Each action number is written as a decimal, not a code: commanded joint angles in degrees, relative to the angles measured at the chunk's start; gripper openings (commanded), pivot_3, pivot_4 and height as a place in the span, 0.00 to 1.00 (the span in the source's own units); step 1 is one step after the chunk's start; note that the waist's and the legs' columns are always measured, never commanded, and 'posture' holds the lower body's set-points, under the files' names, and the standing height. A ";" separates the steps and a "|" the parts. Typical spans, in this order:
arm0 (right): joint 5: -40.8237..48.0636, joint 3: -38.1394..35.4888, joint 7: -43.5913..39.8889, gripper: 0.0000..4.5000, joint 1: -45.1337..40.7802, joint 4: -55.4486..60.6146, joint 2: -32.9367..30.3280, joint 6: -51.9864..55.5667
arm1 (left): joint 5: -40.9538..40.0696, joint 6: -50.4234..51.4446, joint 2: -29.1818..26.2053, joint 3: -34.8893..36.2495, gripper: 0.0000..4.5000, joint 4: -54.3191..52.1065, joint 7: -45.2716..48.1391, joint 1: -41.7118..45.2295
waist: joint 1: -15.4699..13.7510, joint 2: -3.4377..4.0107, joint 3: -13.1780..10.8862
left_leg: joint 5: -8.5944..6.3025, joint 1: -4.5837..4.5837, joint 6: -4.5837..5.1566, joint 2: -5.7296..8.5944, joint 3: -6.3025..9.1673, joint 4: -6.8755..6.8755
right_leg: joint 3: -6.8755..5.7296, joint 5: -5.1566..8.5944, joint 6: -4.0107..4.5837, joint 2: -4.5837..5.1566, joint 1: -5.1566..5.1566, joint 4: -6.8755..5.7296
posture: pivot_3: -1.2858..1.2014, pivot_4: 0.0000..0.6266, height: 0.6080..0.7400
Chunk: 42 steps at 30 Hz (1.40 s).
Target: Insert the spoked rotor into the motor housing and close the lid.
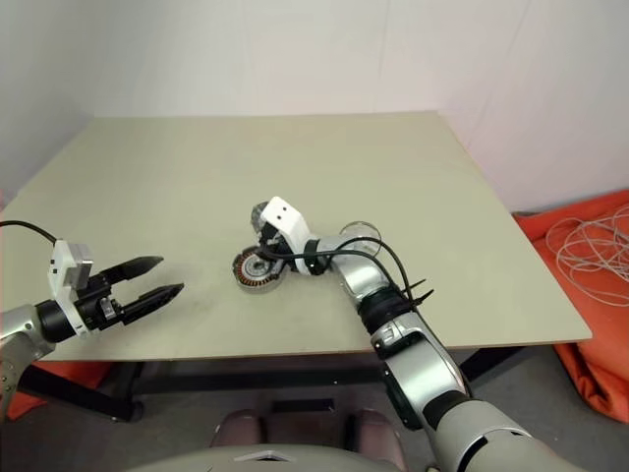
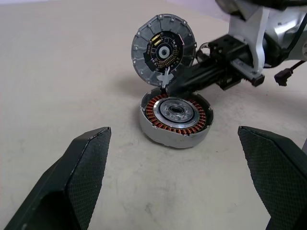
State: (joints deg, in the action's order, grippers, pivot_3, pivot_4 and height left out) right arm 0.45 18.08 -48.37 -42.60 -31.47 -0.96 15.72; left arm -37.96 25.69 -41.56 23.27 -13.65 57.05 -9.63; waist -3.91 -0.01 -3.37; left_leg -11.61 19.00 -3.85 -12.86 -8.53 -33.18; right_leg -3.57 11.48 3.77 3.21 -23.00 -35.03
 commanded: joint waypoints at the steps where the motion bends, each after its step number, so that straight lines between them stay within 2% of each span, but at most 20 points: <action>1: 1.89 -1.53 0.06 0.01 -1.83 3.65 0.78 0.02 | -0.96 0.05 -1.36 2.54 1.00 -0.01 0.67 -0.18 | 0.00 0.00 0.00 | 0.00 0.00 0.00 0.00 0.00 0.00 | 0.00 0.00 -0.01 0.00 0.00 0.00 | 0.52 0.00 1.00; 6: 2.84 -2.03 0.30 0.01 -1.68 4.16 1.26 0.79 | -1.17 0.16 -1.99 3.93 1.00 0.32 1.08 -1.11 | -0.03 0.00 0.00 | 0.00 -0.02 0.00 0.00 0.00 0.00 | 0.00 0.12 -0.20 0.00 0.01 0.00 | 0.52 0.00 1.00; 16: -5.58 6.66 -1.15 0.01 1.58 -3.12 -3.47 -0.12 | -1.48 0.56 -1.51 4.14 1.00 -0.66 0.71 -1.58 | 0.00 0.02 0.01 | 0.00 -0.03 0.00 0.02 -0.01 -0.01 | 0.01 0.10 -0.17 0.01 0.04 0.01 | 0.52 0.00 1.00; 26: 0.09 0.09 0.87 0.01 -0.57 -1.81 0.01 -1.92 | -1.30 0.33 -1.44 3.62 1.00 -0.48 0.48 -0.97 | 0.01 0.01 -0.02 | 0.00 -0.50 -0.01 0.01 -0.01 -0.02 | 0.03 0.16 -0.27 0.00 0.32 -0.01 | 0.52 0.00 1.00; 33: 3.26 -3.15 1.54 0.01 -0.63 -0.03 2.43 -2.84 | -1.21 0.45 -1.79 3.12 1.00 -0.02 0.79 -0.05 | -0.01 -0.01 0.00 | 0.01 -0.38 -0.02 0.01 -0.01 -0.01 | 0.03 0.07 -0.13 0.00 0.16 -0.06 | 0.52 0.00 1.00; 42: -3.22 3.83 -0.81 0.01 1.70 -3.19 -1.33 -1.68 | -1.43 1.05 -1.54 3.17 1.00 -0.86 0.70 -0.44 | 0.00 -0.02 0.00 | 0.01 -0.05 -0.02 0.02 0.00 -0.01 | 0.03 0.00 0.00 0.01 0.04 -0.05 | 0.52 0.00 1.00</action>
State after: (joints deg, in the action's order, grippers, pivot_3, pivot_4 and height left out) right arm -1.20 20.55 -48.70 -40.71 -34.69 -2.03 13.78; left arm -38.72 26.91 -42.60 25.56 -12.86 57.84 -10.42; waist -3.91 -0.03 -3.37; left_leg -11.60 18.94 -3.87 -12.84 -8.54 -33.20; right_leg -3.54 11.56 3.65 3.22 -22.96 -35.09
